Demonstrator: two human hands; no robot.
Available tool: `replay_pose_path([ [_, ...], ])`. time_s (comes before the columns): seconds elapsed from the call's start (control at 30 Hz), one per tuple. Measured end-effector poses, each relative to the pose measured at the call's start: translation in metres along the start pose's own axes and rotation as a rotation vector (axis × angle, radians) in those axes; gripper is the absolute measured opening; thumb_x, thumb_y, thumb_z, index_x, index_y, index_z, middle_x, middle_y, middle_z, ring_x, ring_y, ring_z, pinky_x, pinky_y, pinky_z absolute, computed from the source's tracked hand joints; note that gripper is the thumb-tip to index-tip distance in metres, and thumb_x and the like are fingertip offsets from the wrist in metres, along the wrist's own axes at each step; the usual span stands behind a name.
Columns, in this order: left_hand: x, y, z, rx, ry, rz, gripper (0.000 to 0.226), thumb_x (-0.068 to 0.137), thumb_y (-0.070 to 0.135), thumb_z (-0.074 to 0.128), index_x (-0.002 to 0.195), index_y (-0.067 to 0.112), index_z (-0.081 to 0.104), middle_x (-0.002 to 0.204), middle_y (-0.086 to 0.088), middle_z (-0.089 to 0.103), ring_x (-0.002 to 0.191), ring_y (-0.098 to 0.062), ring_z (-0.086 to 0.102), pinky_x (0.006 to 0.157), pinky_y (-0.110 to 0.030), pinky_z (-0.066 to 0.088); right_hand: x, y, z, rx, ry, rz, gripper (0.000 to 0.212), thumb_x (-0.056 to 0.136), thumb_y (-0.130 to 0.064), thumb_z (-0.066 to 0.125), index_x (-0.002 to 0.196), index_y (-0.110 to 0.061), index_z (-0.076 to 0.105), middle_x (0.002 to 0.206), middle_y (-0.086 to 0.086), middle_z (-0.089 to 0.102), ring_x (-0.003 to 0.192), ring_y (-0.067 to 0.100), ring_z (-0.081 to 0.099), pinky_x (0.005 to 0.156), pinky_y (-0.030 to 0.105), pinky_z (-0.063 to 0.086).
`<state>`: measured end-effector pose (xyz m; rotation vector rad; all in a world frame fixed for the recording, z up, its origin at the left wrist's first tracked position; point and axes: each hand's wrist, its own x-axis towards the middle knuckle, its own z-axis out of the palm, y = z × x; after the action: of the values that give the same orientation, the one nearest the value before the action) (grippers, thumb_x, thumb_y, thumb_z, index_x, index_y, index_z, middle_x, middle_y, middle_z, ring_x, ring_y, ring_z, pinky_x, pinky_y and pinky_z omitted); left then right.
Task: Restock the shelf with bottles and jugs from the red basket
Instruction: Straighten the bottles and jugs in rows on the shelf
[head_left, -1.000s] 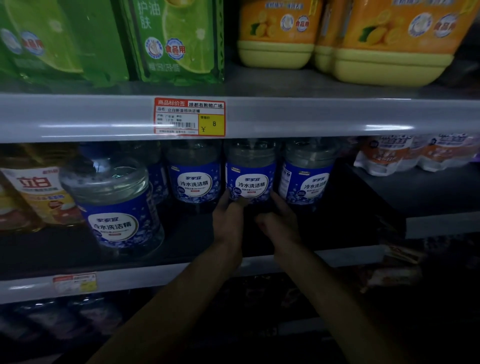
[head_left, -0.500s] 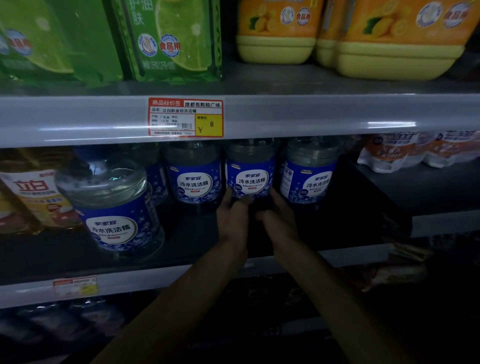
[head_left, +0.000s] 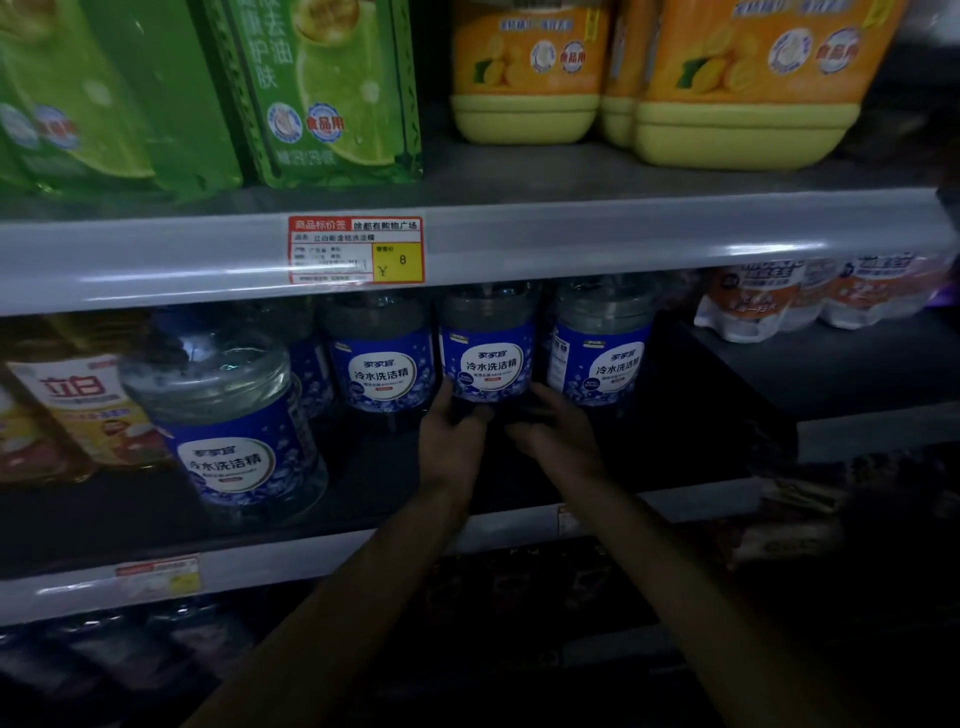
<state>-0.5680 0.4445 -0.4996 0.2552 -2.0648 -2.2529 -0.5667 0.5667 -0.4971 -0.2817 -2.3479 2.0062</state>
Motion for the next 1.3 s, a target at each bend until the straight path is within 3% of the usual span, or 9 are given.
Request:
replay_pose_path([
  [0.17, -0.005, 0.001, -0.008, 0.221, -0.067, 0.097, 0.05, 0.094, 0.016, 0.067, 0.143, 0.022, 0.06, 0.133, 0.0, 0.07, 0.123, -0.019, 0.064, 0.11, -0.046, 0.051, -0.016, 0.005, -0.017, -0.414, 0.021, -0.211, 0.065, 0.09, -0.017, 0.073, 0.148, -0.025, 0.047, 0.141, -0.004, 0.058, 0.128, 0.012, 0.053, 0.107, 0.031, 0.044],
  [0.3, -0.016, 0.0, -0.011, 0.469, -0.187, 0.205, 0.045, 0.095, 0.021, 0.067, 0.139, 0.028, 0.059, 0.129, 0.009, 0.068, 0.122, -0.012, 0.063, 0.102, -0.027, 0.051, -0.027, 0.008, -0.034, -0.725, -0.004, -0.378, 0.074, 0.09, -0.024, 0.073, 0.155, -0.024, 0.037, 0.155, 0.0, 0.046, 0.143, 0.02, 0.042, 0.113, 0.029, 0.035],
  [0.43, -0.026, -0.003, -0.017, 0.819, -0.265, 0.352, 0.066, 0.086, 0.046, 0.063, 0.15, 0.036, 0.048, 0.144, 0.003, 0.057, 0.13, -0.016, 0.057, 0.107, -0.043, 0.052, -0.035, 0.01, -0.058, -0.747, -0.006, -0.374, 0.073, 0.088, -0.035, 0.075, 0.152, -0.025, 0.042, 0.151, 0.0, 0.049, 0.138, 0.018, 0.046, 0.109, 0.025, 0.037],
  [0.7, -0.044, 0.004, 0.006, 1.36, -0.287, 0.544, 0.092, 0.094, 0.063, 0.054, 0.167, 0.031, 0.006, 0.172, -0.005, 0.013, 0.158, -0.029, 0.013, 0.125, -0.052, 0.022, -0.037, 0.017, -0.103, -0.668, 0.072, -0.174, 0.09, 0.078, -0.052, 0.08, 0.154, -0.034, 0.034, 0.154, -0.001, 0.043, 0.141, 0.022, 0.042, 0.114, 0.04, 0.04],
  [0.77, -0.043, 0.004, 0.021, 1.382, -0.292, 0.564, 0.094, 0.095, 0.064, 0.052, 0.167, 0.029, 0.003, 0.173, -0.008, 0.01, 0.159, -0.032, 0.01, 0.126, -0.053, 0.02, -0.031, 0.02, -0.106, -0.599, 0.096, -0.136, 0.091, 0.075, -0.055, 0.08, 0.152, -0.037, 0.034, 0.153, -0.002, 0.046, 0.14, 0.022, 0.044, 0.112, 0.043, 0.043],
  [1.03, -0.022, -0.012, 0.067, 1.239, -0.273, 0.46, 0.101, 0.097, 0.048, 0.062, 0.166, 0.016, -0.004, 0.169, -0.009, 0.022, 0.153, -0.035, 0.025, 0.119, -0.053, 0.036, -0.003, 0.018, -0.108, -0.305, 0.153, -0.084, 0.072, 0.083, -0.013, 0.08, 0.146, -0.022, 0.046, 0.142, 0.002, 0.058, 0.129, 0.02, 0.054, 0.1, 0.029, 0.042],
  [1.13, -0.009, -0.019, 0.078, 0.905, -0.241, 0.368, 0.094, 0.092, 0.038, 0.068, 0.165, 0.019, 0.012, 0.16, -0.01, 0.04, 0.142, -0.031, 0.045, 0.108, -0.052, 0.049, 0.012, 0.019, -0.104, -0.162, 0.125, -0.11, 0.062, 0.078, -0.005, 0.08, 0.122, -0.042, 0.055, 0.126, -0.007, 0.066, 0.118, 0.016, 0.062, 0.104, 0.041, 0.051],
  [1.2, -0.004, -0.019, 0.083, 0.681, -0.211, 0.34, 0.083, 0.085, 0.036, 0.065, 0.159, 0.024, 0.029, 0.151, -0.006, 0.051, 0.133, -0.025, 0.054, 0.104, -0.048, 0.053, 0.021, 0.02, -0.102, -0.104, 0.108, -0.135, 0.062, 0.079, 0.001, 0.078, 0.109, -0.048, 0.055, 0.112, -0.019, 0.065, 0.106, 0.004, 0.063, 0.096, 0.034, 0.054],
  [1.3, 0.002, -0.016, 0.089, 0.474, -0.193, 0.332, 0.067, 0.087, 0.023, 0.071, 0.149, 0.024, 0.045, 0.14, 0.001, 0.06, 0.127, -0.016, 0.058, 0.104, -0.038, 0.053, 0.032, 0.023, -0.099, 0.008, 0.114, -0.109, 0.067, 0.077, 0.014, 0.07, 0.124, -0.031, 0.056, 0.107, -0.021, 0.065, 0.097, -0.006, 0.062, 0.077, 0.016, 0.054],
])
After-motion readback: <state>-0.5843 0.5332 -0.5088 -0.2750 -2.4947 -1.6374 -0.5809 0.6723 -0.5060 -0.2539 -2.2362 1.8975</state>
